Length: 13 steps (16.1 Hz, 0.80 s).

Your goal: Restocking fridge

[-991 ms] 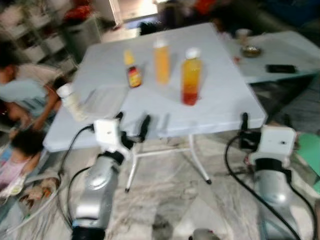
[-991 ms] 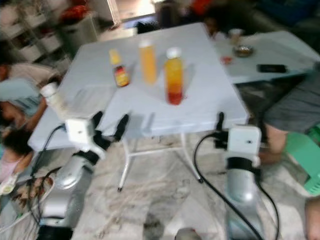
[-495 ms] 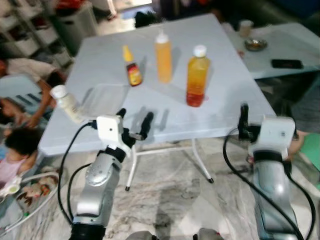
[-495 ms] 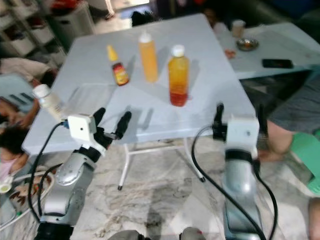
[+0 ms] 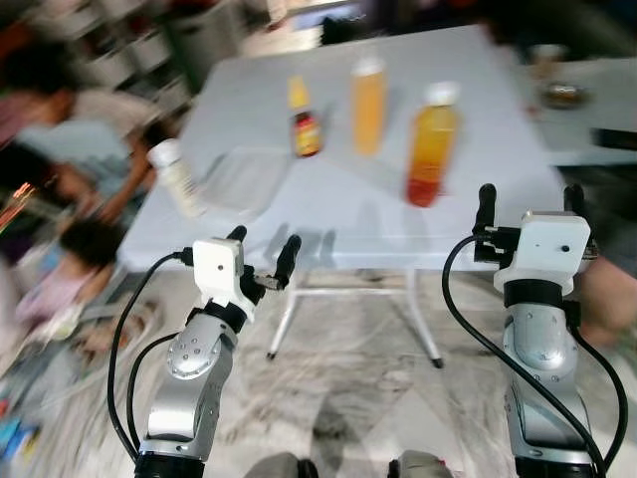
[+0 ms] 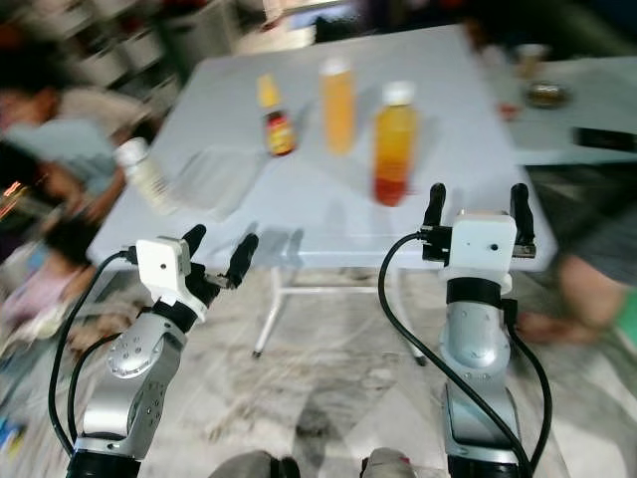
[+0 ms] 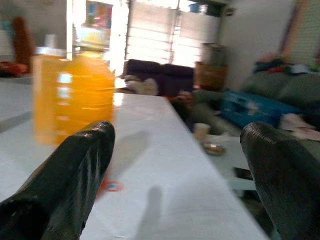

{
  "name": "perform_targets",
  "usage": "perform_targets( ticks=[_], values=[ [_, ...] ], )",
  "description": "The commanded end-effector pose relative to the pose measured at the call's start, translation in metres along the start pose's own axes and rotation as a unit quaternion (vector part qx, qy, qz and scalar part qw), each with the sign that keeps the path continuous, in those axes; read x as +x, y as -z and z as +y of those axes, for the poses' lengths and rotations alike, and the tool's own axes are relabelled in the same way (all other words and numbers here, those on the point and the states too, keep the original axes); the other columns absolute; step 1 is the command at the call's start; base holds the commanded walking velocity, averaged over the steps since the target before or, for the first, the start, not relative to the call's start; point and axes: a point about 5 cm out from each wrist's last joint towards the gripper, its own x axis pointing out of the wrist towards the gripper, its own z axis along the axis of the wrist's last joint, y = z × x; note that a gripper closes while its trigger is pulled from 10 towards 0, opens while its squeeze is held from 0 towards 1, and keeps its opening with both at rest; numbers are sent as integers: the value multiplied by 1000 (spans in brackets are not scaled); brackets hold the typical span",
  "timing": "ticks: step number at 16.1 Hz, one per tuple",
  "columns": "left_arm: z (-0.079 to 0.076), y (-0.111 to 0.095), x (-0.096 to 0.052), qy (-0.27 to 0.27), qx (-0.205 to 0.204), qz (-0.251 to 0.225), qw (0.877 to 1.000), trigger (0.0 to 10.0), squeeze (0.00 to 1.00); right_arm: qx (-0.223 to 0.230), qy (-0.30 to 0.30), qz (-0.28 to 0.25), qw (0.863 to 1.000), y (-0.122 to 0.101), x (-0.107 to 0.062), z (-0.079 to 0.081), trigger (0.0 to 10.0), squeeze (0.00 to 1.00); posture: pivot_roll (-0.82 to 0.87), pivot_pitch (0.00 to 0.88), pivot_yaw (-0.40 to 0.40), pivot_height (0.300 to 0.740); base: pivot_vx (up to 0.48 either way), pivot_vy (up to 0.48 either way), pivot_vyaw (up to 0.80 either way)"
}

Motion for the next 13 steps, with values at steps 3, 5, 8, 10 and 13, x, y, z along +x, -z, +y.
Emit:
perform_targets(
  ticks=[3,5,8,10,13],
  values=[
    [7,-6,0,-4,15,-9,1000,10000,0,4,-2,2,1000,-1,0,4,10000,0,-130,82,176,740,291,0,685],
    [6,-7,0,-1,15,-10,1000,10000,0,7,-1,1,1000,-1,-1,4,10000,0,-131,83,177,740,292,0,0],
    [5,-7,0,2,13,-10,1000,10000,0,-3,-17,-18,1000,-8,0,7,10000,0,-134,84,177,740,285,0,0],
    [5,-6,0,-1,14,-8,1000,10000,0,2,-38,-20,999,-9,-1,13,10000,0,-135,84,176,740,0,0,0],
    [6,-5,1,-7,14,-5,1000,10000,0,12,-64,-18,998,-8,-4,20,10000,0,-139,83,174,740,0,0,0]
  ],
)
